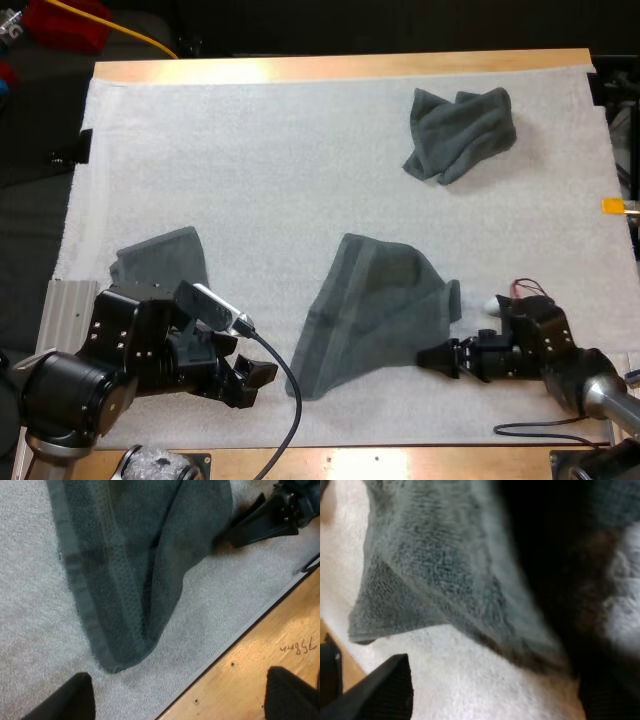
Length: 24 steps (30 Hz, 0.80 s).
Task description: Pick towel from pile, fold and stack
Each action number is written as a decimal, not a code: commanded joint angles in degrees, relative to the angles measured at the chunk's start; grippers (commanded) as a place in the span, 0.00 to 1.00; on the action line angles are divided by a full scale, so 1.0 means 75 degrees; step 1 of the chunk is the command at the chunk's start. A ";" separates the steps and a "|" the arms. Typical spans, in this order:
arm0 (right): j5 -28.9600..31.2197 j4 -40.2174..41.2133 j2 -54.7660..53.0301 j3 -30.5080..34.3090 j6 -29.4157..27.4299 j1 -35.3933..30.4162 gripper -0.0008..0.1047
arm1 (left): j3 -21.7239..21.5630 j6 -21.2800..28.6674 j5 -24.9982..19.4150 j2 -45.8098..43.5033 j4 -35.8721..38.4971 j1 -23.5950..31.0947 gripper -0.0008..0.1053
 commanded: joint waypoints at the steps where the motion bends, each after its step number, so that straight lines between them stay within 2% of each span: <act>1: 0.0524 0.0091 0.0188 0.0089 0.0003 0.0116 0.67 | -0.0039 -0.0052 0.0085 0.0006 0.0012 0.0012 0.64; 3: 0.0858 -0.0118 0.0200 0.0089 0.0097 0.0223 0.67 | -0.0039 -0.0052 0.0085 0.0006 0.0012 0.0012 0.64; 6: 0.0881 -0.0188 0.0200 0.0089 0.0157 0.0222 0.67 | -0.0039 -0.0052 0.0085 0.0006 0.0012 0.0012 0.64; 8: 0.0947 -0.0132 0.0200 0.0089 0.0189 0.0222 0.63 | -0.0039 -0.0052 0.0085 0.0006 0.0012 0.0012 0.64; 9: 0.0986 -0.0120 0.0200 0.0089 0.0189 0.0222 0.59 | -0.0039 -0.0052 0.0085 0.0006 0.0012 0.0012 0.64; 10: 0.1126 -0.0085 0.0200 0.0089 0.0217 0.0222 0.46 | -0.0039 -0.0052 0.0085 0.0006 0.0012 0.0012 0.64; 12: 0.1366 -0.0057 0.0200 0.0089 0.0349 0.0222 0.31 | -0.0039 -0.0052 0.0085 0.0006 0.0012 0.0012 0.64; 18: 0.1687 -0.0058 0.0200 0.0089 0.0542 0.0222 0.02 | -0.0039 -0.0052 0.0085 0.0006 0.0012 0.0012 0.64; 24: 0.1489 0.0201 -0.0149 0.0063 0.0663 0.0222 0.02 | -0.0039 -0.0052 0.0085 0.0006 0.0012 0.0012 0.64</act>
